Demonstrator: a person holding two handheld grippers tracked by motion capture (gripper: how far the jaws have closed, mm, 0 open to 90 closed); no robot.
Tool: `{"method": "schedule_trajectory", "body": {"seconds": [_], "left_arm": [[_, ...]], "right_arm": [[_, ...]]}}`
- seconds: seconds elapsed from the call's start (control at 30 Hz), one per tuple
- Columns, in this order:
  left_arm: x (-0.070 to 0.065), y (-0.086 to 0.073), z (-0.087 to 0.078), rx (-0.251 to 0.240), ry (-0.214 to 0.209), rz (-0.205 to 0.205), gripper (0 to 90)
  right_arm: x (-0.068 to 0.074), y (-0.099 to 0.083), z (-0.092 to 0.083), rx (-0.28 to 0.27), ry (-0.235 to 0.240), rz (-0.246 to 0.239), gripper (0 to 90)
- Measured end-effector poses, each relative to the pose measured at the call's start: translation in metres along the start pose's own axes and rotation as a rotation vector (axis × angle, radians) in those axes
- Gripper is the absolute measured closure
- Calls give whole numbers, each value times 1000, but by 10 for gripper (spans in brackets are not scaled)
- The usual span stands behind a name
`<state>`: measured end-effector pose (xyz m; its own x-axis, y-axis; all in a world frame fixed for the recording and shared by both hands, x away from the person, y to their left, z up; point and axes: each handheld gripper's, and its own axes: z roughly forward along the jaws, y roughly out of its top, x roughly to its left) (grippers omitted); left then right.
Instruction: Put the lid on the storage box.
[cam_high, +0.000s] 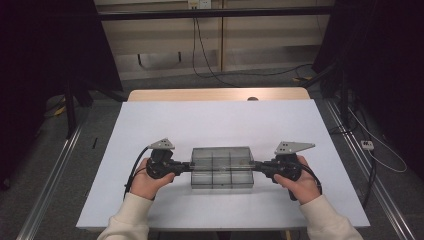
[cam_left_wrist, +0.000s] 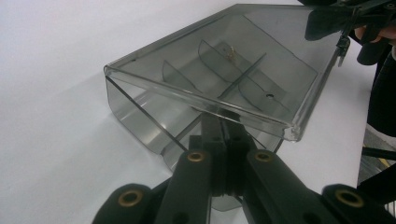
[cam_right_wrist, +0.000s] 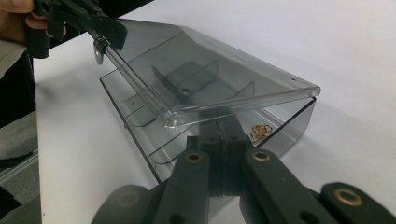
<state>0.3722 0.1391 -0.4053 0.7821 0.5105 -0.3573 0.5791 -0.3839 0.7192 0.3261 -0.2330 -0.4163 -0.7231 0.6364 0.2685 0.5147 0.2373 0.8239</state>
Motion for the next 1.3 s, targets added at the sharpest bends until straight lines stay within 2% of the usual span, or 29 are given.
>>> {"method": "schedule_trajectory", "body": {"seconds": [0.7, 1.3], "left_arm": [[-6, -6, -1, 15, -4, 21, 900], [-8, -12, -4, 27, 1, 22, 897]], "right_arm": [[5, -6, -3, 14, 8, -9, 900], [8, -12, -7, 29, 14, -12, 900]]}}
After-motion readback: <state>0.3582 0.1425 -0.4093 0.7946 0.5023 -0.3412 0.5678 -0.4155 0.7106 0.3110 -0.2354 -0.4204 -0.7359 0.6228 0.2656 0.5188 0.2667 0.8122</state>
